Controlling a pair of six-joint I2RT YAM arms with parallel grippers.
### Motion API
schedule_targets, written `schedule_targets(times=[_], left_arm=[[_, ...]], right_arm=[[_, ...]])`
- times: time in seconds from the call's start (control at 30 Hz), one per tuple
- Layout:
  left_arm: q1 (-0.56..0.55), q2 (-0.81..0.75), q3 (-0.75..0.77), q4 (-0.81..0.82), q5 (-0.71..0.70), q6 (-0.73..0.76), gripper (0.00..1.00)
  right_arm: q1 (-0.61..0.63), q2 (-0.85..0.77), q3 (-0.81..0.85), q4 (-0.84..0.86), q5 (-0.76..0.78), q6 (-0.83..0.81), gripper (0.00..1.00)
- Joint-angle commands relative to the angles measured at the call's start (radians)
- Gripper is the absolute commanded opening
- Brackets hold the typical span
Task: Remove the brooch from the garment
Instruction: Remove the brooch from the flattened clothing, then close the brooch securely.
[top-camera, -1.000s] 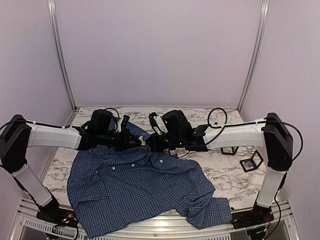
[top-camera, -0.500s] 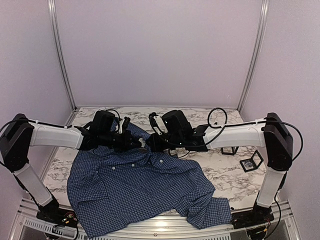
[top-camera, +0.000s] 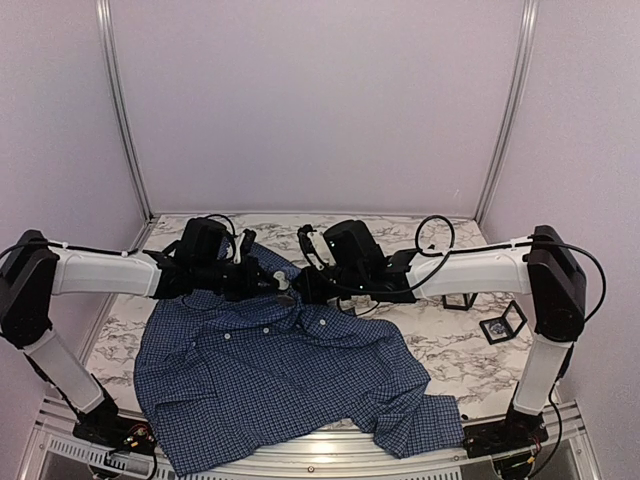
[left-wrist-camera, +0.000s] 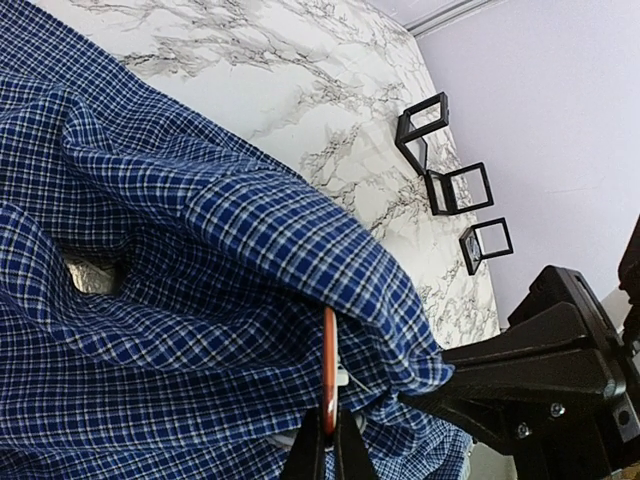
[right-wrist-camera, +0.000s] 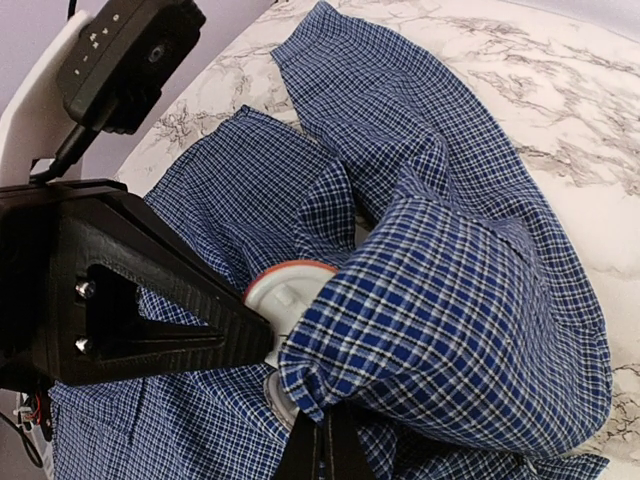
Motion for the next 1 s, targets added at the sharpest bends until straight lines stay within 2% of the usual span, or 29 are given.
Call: schedule_targets(times=[0.0, 0.33, 0.97], left_arm=[[0.011, -0.065, 0.002, -0.035, -0.027, 0.028, 0.00], [0.016, -0.149, 0.021, -0.118, -0.058, 0.070, 0.00], [0.015, -0.145, 0.069, -0.055, 0.074, 0.097, 0.00]], right_arm=[[0.009, -0.002, 0.037, 0.006, 0.000, -0.003, 0.02], [0.008, -0.005, 0.052, 0.004, -0.008, 0.006, 0.09], [-0.018, -0.122, 0.018, 0.011, -0.044, 0.014, 0.59]])
